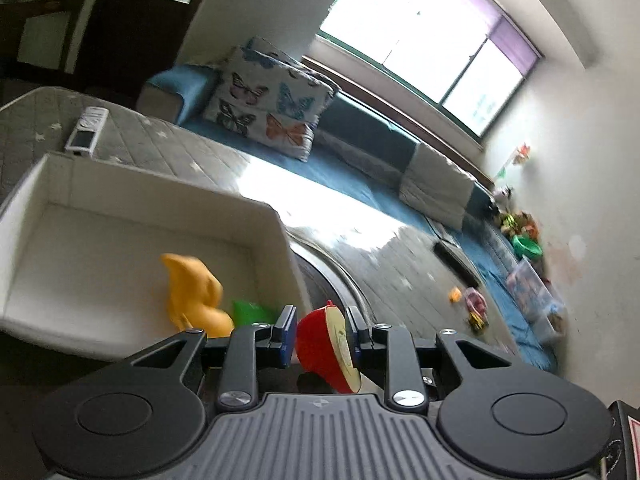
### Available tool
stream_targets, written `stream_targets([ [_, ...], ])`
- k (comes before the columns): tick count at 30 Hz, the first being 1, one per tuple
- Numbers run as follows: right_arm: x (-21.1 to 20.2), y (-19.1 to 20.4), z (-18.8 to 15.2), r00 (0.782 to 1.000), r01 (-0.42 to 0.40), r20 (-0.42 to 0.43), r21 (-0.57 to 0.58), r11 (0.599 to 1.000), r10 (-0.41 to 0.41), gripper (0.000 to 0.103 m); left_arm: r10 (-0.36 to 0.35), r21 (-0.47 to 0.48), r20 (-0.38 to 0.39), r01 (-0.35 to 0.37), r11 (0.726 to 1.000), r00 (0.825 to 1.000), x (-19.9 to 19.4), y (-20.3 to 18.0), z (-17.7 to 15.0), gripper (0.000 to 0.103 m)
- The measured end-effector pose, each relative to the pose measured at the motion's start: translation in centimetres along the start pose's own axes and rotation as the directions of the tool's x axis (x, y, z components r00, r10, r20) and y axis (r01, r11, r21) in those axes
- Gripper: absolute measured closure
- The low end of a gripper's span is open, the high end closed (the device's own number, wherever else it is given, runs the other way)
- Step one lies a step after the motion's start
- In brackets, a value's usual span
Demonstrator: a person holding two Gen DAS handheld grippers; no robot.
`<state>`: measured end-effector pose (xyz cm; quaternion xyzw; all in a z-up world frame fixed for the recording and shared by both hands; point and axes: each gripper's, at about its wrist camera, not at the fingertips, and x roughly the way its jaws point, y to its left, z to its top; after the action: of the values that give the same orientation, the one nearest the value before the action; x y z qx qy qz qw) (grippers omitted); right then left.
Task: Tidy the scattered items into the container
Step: 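Carry the red-and-cream toy into the white box and open the left tool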
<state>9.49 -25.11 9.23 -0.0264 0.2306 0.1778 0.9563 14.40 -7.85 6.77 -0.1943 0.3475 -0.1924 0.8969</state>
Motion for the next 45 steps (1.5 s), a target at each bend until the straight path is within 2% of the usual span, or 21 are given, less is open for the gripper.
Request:
stream_targets([
  [6,4.5,0.2,1.1,0.999,-0.020,-0.043,-0.018,1.000,0.019,0.062,0.011,-0.024,0.005,-0.011,1.000,1.000,2.7,2.4,2.3,0.075],
  [7,5.2,0.2,1.1,0.998,-0.025,-0.051,-0.020,1.000,0.023,0.070,-0.003,-0.033,-0.006,0.003,0.999,1.000,3.2,2.8,2.5,0.075],
  [9,6.4,0.4,0.9,0.997,-0.032,-0.071,-0.024,0.999,0.030,0.070,-0.011,-0.045,-0.025,0.010,0.999,1.000,4.2,3.5,2.8,0.075],
  [11,7.6,0.6,0.9,0.996,-0.006,-0.095,-0.027,1.000,0.003,0.069,0.034,-0.049,-0.034,-0.036,0.998,0.999,5.1,4.0,2.8,0.075],
  [15,8.6,0.6,0.4,0.993,-0.009,-0.116,-0.019,1.000,0.007,0.069,0.023,-0.089,-0.065,-0.028,0.996,0.998,6.0,5.6,2.5,0.075],
  [30,7.2,0.6,0.4,0.994,0.005,-0.108,-0.045,0.999,-0.010,0.069,0.052,-0.088,-0.029,-0.055,0.995,0.998,2.6,6.0,1.5,0.075],
  [34,7.5,0.6,0.8,0.994,0.038,-0.104,-0.064,0.997,-0.045,0.069,0.051,-0.087,-0.013,-0.052,0.995,0.999,1.6,6.1,1.3,0.075],
  [39,8.2,-0.4,1.6,0.993,0.090,-0.074,-0.034,0.995,-0.093,0.069,0.062,-0.071,-0.014,-0.063,0.995,0.998,1.1,6.3,1.0,0.075],
  [45,8.1,-1.0,2.0,0.993,0.107,-0.052,-0.019,0.994,-0.108,0.069,0.086,-0.071,-0.018,-0.087,0.994,0.996,0.4,6.9,0.5,0.075],
])
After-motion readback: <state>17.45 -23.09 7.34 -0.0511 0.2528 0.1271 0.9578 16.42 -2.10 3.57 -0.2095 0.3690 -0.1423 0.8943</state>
